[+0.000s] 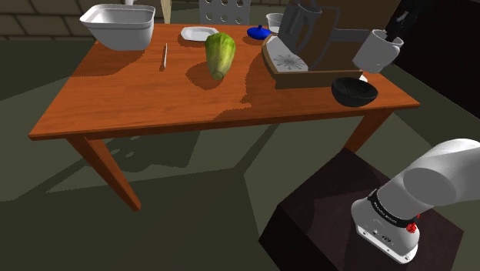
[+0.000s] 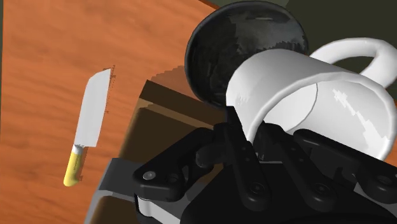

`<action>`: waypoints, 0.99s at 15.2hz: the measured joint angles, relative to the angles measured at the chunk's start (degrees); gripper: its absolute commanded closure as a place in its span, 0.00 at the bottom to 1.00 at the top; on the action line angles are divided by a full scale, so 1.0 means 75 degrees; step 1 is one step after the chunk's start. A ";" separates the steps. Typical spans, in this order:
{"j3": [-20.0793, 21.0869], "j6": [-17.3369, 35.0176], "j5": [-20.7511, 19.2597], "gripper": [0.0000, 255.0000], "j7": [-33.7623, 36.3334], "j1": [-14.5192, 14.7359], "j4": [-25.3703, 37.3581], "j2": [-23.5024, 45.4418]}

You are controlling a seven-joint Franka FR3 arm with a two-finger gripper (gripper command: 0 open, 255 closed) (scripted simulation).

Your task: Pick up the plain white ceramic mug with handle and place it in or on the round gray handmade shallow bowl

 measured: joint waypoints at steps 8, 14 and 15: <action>-0.0080 0.0770 -0.0097 1.00 -0.0017 -0.0069 -0.0957 -0.0191; -0.0144 0.1372 -0.0162 1.00 -0.0018 -0.0111 -0.1631 -0.0264; -0.0149 0.1412 -0.0168 1.00 -0.0019 -0.0116 -0.1680 -0.0273</action>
